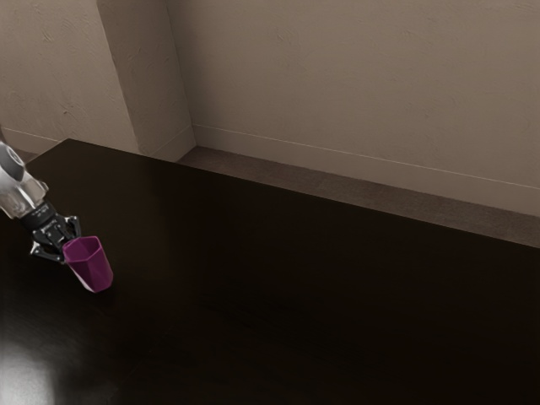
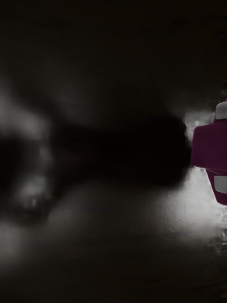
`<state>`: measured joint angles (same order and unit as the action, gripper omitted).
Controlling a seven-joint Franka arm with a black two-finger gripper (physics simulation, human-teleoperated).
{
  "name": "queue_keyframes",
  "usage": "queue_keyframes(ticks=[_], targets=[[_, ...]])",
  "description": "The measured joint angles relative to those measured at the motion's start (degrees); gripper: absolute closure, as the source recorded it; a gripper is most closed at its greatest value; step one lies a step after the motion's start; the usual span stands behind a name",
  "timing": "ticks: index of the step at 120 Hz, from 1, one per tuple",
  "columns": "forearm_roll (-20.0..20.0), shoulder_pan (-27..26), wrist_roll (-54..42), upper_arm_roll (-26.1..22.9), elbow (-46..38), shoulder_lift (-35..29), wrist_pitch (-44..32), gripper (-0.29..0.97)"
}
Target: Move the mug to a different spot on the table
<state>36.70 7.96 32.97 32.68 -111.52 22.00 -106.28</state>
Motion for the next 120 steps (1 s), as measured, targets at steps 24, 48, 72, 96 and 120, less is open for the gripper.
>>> queue_keyframes(ticks=[24,48,72,96,120], targets=[[1.67,-1.40,0.35,-2.81,-0.88,-0.91,4.03,0.74],[2.10,-7.54,1.11,-3.61,-3.26,-1.61,1.80,0.73],[2.20,-11.81,2.71,-3.99,-6.01,-2.58,-1.82,0.73],[4.11,-13.76,4.66,-5.35,-7.90,-2.54,-4.83,0.73],[6.24,-14.83,6.38,-8.13,-9.52,-2.53,-8.05,0.75]])
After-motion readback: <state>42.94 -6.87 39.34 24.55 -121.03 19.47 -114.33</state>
